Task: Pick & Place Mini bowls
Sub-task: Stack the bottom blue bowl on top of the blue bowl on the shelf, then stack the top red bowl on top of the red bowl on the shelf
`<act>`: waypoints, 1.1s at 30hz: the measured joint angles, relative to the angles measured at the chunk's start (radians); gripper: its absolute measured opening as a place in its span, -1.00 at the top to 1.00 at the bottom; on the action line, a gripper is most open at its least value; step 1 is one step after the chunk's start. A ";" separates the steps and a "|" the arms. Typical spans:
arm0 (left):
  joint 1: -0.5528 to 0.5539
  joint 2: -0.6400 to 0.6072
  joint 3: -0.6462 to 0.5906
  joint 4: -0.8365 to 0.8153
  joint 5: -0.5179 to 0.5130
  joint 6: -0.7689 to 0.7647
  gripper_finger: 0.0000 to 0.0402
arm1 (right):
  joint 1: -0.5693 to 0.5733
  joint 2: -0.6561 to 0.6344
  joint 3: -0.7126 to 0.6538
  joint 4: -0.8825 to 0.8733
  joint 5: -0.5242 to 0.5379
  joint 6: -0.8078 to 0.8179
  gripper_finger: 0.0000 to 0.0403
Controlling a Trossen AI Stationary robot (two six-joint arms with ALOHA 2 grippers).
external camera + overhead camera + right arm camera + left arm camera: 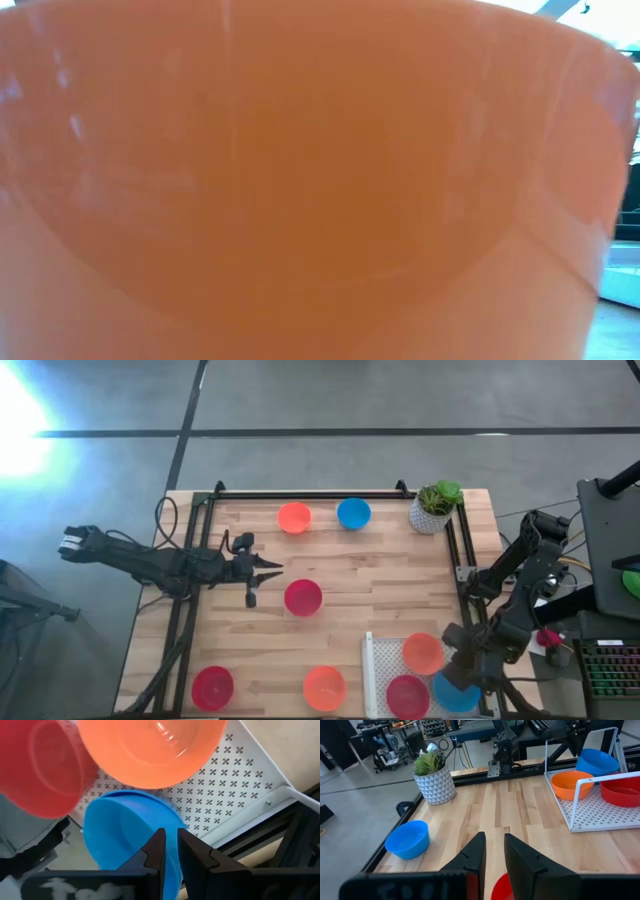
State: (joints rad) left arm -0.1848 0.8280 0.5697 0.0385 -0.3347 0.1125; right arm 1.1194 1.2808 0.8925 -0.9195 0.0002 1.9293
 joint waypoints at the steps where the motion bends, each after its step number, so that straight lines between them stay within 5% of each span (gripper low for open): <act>1: 0.000 0.000 0.000 0.001 0.000 0.003 0.68 | 0.000 0.000 0.010 -0.005 0.000 -0.006 0.77; 28: 0.000 0.000 0.000 0.006 0.000 -0.006 0.68 | 0.002 0.159 0.100 -0.040 -0.054 -0.047 0.77; 33: 0.000 0.000 0.000 0.005 0.000 -0.006 0.68 | 0.002 0.155 0.192 -0.154 0.038 -0.045 0.77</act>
State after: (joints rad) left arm -0.1850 0.8279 0.5697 0.0438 -0.3351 0.1060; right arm 1.1213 1.4357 1.0848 -1.0740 0.0378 1.8846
